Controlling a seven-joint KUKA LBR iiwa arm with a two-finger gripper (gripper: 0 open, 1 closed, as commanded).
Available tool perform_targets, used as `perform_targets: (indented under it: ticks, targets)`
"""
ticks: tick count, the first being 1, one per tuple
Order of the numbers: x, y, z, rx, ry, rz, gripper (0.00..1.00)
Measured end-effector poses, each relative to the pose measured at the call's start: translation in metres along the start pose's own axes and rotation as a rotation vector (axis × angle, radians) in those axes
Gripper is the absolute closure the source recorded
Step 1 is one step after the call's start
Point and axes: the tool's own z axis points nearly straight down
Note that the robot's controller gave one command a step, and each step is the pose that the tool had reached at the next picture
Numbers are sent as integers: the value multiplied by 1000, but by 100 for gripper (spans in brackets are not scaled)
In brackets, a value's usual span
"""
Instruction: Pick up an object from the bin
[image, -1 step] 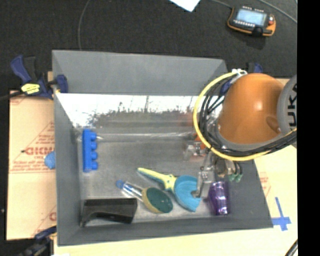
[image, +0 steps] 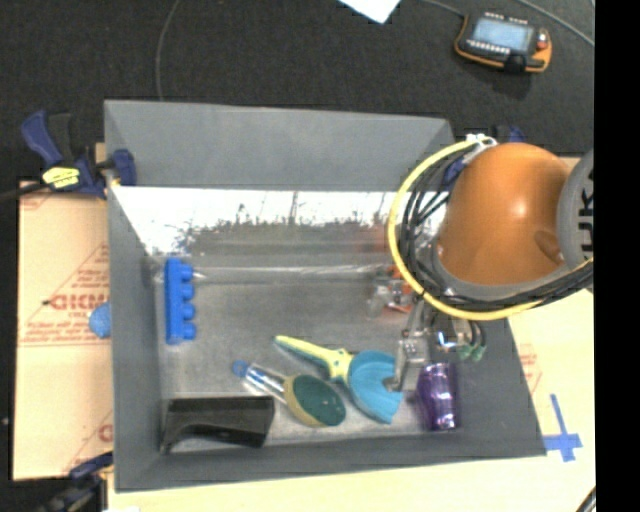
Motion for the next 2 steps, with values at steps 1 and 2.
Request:
perform_targets:
  ticks: [1,2]
  targets:
    - [6,-11,169,-2,-18,180,0]
    - [17,-6,81,-2,-15,140,0]
